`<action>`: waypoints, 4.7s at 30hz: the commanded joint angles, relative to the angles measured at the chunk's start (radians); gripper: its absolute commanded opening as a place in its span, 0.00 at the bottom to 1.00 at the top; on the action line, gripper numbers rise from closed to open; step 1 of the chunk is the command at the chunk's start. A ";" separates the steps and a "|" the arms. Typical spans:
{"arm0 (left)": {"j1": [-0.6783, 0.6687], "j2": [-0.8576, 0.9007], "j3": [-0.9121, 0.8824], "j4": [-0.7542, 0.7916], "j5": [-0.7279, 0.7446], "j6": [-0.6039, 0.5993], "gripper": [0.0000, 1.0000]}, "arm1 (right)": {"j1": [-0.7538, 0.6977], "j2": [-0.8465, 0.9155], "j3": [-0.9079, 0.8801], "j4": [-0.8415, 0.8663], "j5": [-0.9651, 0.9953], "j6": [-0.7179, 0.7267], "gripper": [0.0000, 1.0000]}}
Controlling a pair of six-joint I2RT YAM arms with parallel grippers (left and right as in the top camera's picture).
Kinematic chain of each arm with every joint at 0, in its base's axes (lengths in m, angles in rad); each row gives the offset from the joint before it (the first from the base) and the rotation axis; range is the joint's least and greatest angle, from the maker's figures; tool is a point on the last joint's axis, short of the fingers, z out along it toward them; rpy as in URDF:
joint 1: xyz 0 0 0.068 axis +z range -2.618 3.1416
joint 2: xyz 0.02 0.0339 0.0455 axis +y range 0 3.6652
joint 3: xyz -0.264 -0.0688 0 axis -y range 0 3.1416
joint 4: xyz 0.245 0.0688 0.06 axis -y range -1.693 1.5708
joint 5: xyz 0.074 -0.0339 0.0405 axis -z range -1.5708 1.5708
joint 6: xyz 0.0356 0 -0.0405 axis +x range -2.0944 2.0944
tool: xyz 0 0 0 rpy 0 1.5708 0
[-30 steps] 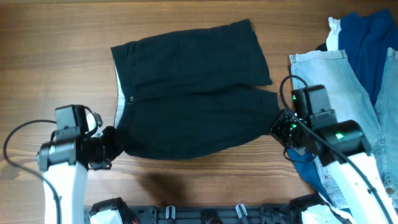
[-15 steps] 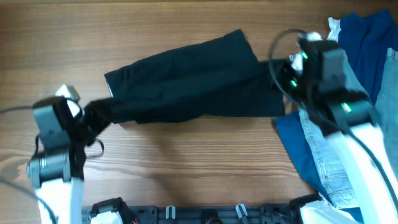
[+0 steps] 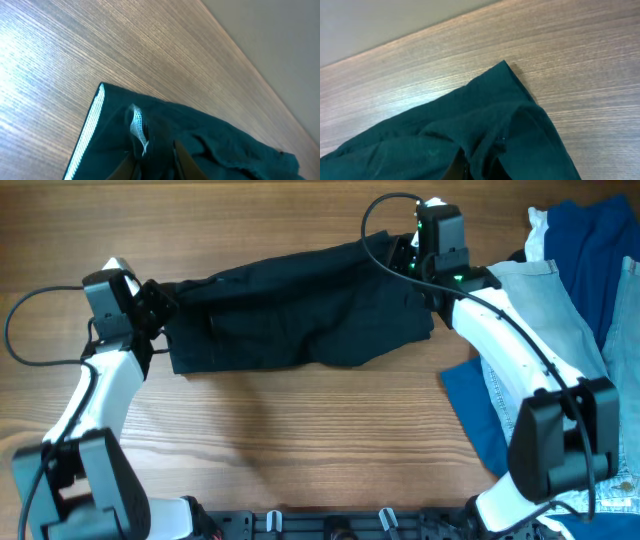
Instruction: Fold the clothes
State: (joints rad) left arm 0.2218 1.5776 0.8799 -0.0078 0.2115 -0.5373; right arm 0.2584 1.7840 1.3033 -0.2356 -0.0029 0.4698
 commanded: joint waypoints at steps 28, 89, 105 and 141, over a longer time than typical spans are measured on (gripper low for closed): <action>0.027 0.035 0.015 -0.374 0.007 0.089 0.53 | -0.056 0.064 0.012 -0.547 -0.111 0.001 0.99; -0.041 0.113 0.021 -0.262 -0.053 0.112 0.34 | -0.043 0.201 0.011 -0.625 -0.156 0.003 0.66; -0.041 0.136 0.021 -0.269 -0.067 0.116 0.53 | -0.043 0.201 0.011 -0.634 -0.156 0.004 0.66; -0.016 0.171 0.022 -0.283 0.024 0.175 0.09 | -0.043 0.201 0.011 -0.639 -0.156 0.005 0.66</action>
State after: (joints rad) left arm 0.1997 1.7420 0.9009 -0.2710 0.2081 -0.3733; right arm 0.2096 1.9667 1.3113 -0.8749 -0.1493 0.4767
